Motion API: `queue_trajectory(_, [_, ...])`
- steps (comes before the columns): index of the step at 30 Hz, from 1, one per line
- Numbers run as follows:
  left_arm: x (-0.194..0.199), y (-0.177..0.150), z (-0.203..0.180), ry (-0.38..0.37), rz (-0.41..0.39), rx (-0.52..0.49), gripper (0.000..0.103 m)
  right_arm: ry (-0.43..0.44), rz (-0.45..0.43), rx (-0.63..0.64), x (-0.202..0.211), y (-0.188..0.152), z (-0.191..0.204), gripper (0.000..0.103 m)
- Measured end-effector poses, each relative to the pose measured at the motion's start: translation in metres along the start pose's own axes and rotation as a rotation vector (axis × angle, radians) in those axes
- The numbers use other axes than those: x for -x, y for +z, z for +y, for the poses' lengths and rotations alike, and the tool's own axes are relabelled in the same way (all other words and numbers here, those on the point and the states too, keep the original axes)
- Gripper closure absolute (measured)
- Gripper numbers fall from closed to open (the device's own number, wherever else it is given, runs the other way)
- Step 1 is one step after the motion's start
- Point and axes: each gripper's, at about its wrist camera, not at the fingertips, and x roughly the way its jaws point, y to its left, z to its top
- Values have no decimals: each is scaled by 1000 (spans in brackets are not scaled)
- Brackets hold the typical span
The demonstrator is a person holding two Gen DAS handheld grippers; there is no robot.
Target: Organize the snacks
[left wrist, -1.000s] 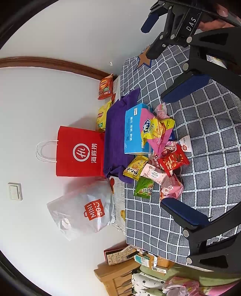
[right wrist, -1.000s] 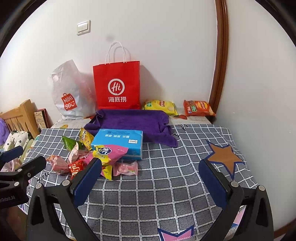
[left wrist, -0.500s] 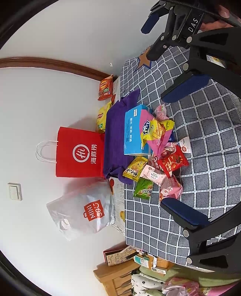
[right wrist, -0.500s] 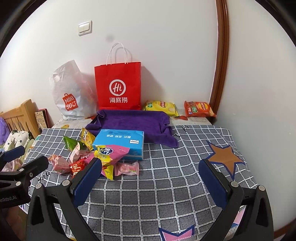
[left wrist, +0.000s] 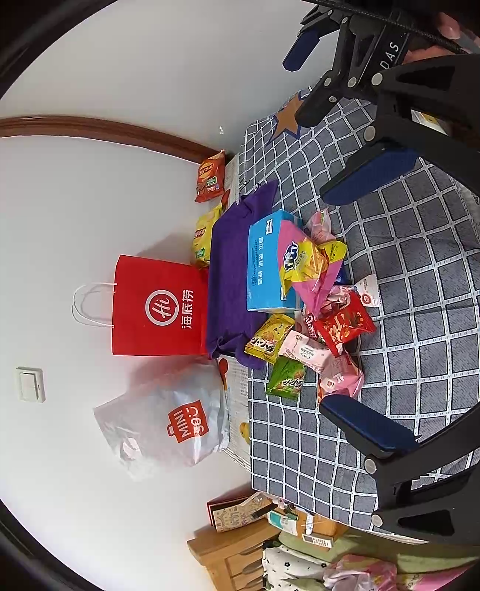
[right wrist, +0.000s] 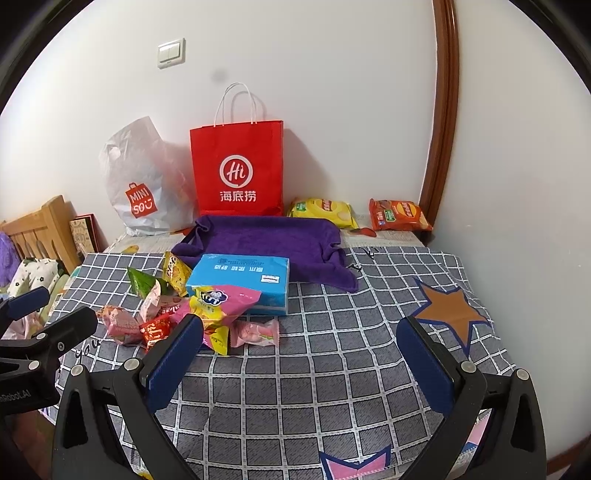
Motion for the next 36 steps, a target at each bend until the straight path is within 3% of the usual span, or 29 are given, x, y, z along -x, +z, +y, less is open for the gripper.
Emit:
queue_trajectory(19, [-1, 2, -4, 9, -12, -26, 0, 15, 5, -8, -5, -6, 2, 0])
queue_trajectory(32, [-32, 13, 6, -22, 0, -12, 1, 77, 11, 9, -30, -3, 8, 1])
queue_trajectory(36, [-47, 15, 16, -28, 23, 1, 5, 58, 12, 28, -44, 1, 10, 1])
